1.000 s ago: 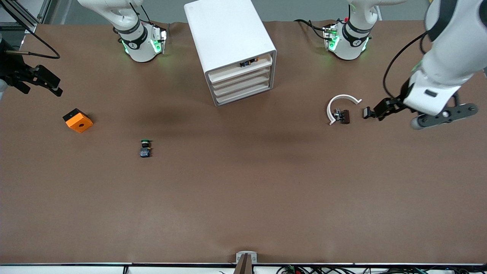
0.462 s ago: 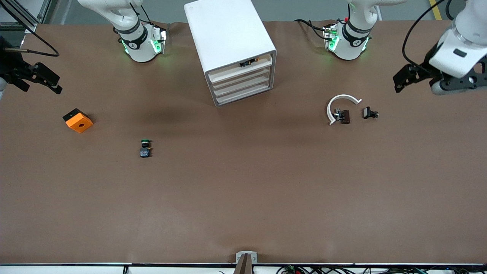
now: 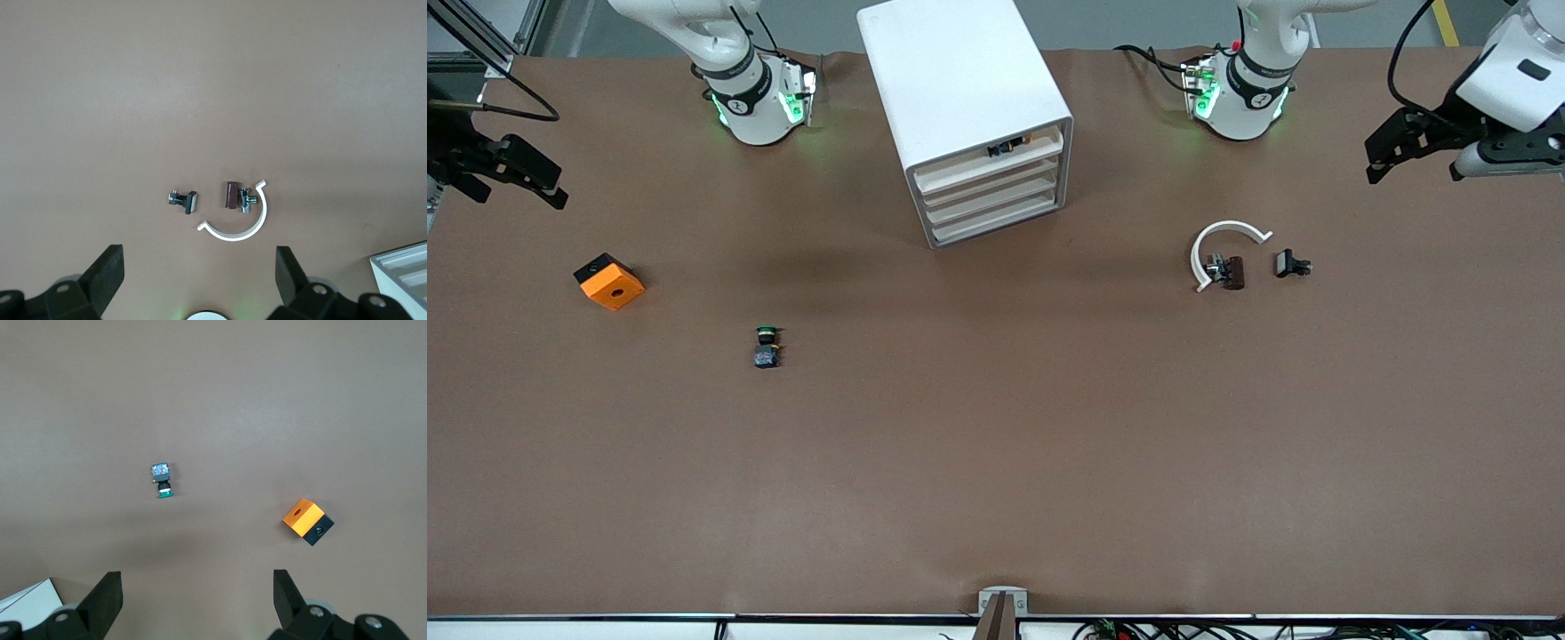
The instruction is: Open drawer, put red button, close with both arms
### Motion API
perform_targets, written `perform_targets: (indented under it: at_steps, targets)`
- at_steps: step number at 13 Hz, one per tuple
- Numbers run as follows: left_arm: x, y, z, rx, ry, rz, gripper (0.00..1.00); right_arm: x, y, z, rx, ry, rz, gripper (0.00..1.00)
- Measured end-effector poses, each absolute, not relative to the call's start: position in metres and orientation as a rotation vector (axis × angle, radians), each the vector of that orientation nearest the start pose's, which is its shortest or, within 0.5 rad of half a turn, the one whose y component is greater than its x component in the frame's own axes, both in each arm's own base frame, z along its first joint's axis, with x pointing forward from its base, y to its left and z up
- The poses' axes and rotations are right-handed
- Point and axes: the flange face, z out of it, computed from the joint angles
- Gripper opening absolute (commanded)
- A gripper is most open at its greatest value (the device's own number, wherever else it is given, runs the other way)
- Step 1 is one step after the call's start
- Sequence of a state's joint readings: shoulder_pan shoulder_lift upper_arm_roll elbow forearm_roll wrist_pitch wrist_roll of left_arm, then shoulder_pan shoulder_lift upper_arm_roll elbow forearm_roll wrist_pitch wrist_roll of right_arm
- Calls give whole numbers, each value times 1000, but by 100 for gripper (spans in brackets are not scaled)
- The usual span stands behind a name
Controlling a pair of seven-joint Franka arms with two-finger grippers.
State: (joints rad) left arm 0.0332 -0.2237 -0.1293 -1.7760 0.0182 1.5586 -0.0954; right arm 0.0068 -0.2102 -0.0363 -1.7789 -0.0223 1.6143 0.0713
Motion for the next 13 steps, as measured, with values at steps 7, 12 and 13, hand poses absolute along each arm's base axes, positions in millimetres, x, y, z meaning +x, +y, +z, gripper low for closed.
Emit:
perform_targets:
  at_steps: [7,12,13]
  targets:
    - [476,-54,638,-3093,-60,29,100,491,-17,642,-3151,151,-82,100]
    - [494,-55,645,-3102,-71,1,100,492,-14,645,-3127,150,-99,100]
    - [497,-55,645,-3103,-72,2,100,492,-13,646,-3118,149,-102,100]
